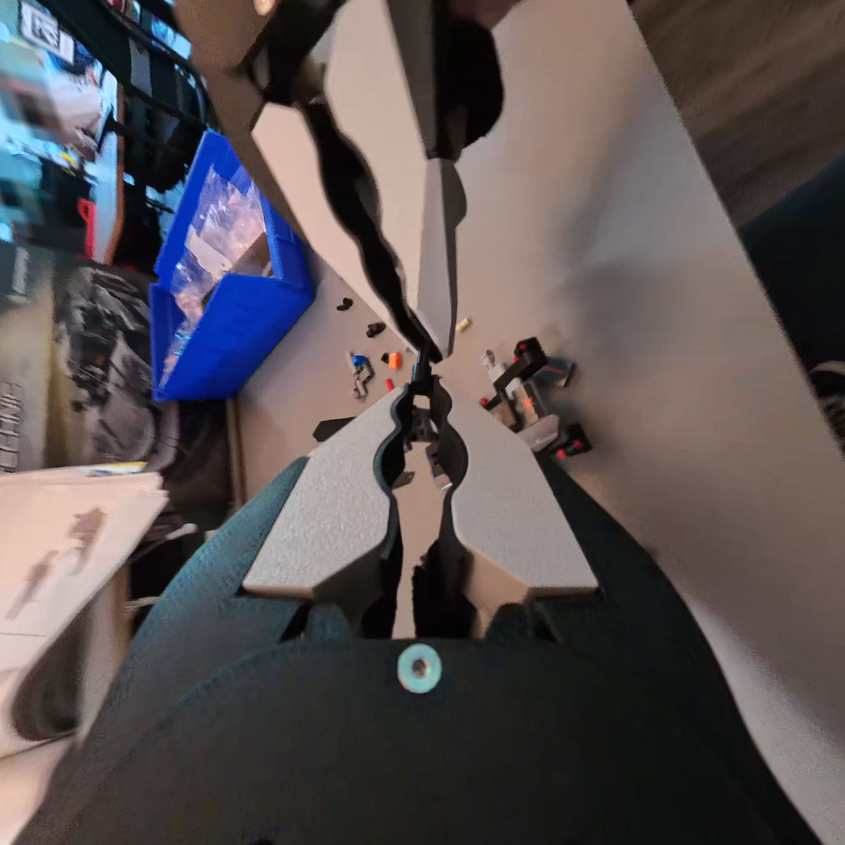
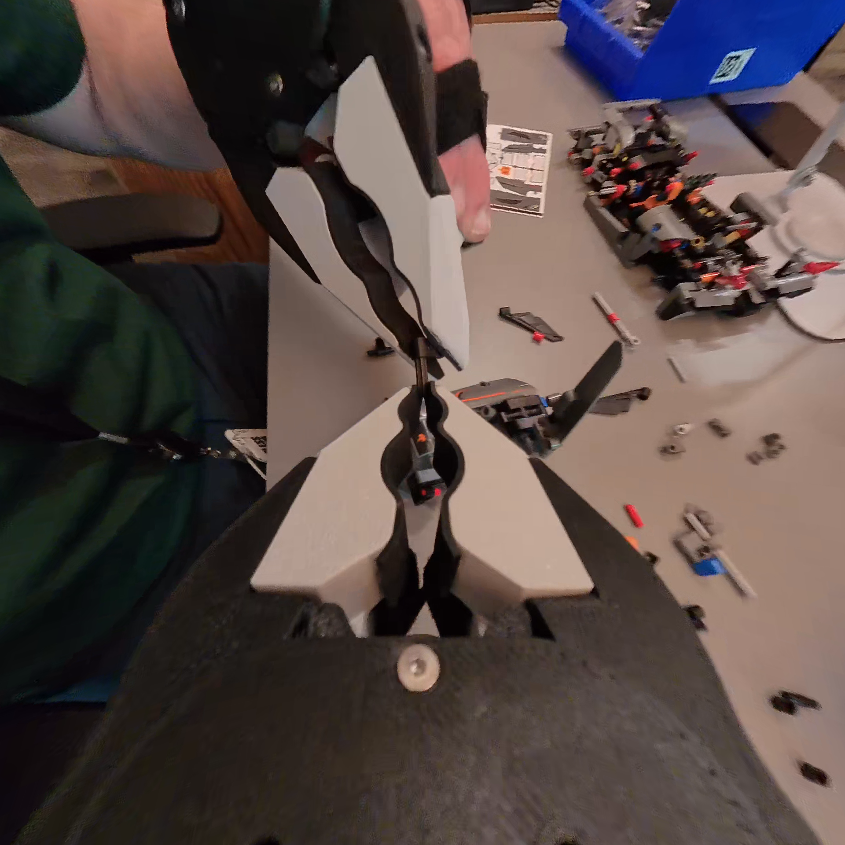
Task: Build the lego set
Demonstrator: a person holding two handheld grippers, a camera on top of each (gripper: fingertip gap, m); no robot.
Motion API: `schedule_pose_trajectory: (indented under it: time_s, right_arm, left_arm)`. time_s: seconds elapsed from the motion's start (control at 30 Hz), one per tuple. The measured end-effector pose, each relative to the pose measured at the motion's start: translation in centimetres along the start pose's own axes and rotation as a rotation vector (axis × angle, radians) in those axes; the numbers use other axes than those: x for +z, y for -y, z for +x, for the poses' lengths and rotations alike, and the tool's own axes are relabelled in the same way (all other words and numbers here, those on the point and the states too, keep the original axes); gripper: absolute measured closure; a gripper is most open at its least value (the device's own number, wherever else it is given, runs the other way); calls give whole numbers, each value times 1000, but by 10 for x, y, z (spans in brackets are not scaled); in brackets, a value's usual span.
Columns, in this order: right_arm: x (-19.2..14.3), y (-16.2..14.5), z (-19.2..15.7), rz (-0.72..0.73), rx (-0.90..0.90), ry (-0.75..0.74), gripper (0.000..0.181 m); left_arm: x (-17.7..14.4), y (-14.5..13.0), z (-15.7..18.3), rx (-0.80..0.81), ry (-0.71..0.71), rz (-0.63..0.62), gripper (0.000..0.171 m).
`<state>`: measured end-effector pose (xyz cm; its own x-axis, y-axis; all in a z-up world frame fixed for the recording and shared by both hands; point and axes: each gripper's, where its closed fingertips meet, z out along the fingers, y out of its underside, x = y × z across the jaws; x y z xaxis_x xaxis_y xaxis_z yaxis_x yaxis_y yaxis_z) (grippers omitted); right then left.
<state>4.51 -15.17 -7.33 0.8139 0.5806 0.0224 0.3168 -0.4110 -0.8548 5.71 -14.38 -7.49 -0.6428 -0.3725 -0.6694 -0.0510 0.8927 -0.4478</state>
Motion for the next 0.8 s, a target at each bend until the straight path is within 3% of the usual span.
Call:
schedule_pose_trajectory:
  time_s: [0.13,0.3,0.63,0.8]
  right_arm:
    - [5,1,-8,55,115,131,181]
    - [10,1,-13,89,231,253,181]
    - [18,1,-3,46,94,66,179]
    - [10,3,19,32,-15,-137,169]
  left_arm:
    - [-1,-4,0,227,73,-58,166]
    - [-4,-6,1,385,124,-82,166]
    - [-5,-16,5,68,137,-42,165]
    - [-8,-21,2,-290,113,46,166]
